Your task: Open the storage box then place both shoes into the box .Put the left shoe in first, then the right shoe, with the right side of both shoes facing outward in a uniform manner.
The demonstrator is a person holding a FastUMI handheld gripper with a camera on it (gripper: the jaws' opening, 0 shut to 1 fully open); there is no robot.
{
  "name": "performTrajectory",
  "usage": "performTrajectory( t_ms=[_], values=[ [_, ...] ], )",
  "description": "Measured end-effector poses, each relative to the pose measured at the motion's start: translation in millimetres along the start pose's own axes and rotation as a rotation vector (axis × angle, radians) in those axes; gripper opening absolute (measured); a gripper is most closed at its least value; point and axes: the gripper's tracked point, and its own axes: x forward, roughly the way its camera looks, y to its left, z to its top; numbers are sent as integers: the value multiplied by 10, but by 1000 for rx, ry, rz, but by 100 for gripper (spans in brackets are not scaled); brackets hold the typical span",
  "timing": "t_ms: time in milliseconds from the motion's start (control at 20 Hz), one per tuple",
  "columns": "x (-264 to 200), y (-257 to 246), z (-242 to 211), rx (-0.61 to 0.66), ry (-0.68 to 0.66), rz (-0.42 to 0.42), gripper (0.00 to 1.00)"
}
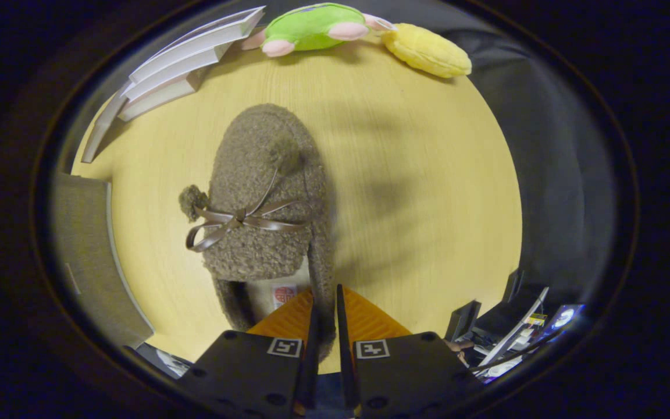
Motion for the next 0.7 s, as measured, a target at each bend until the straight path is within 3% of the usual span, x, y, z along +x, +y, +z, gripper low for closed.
performTrajectory(
  t_ms=[100, 350, 700],
  values=[
    [17, 36, 30, 12, -12, 28, 10],
    [-14, 65, -15, 33, -44, 42, 5],
    [-258, 17, -71, 49, -114, -56, 3]
  ],
)
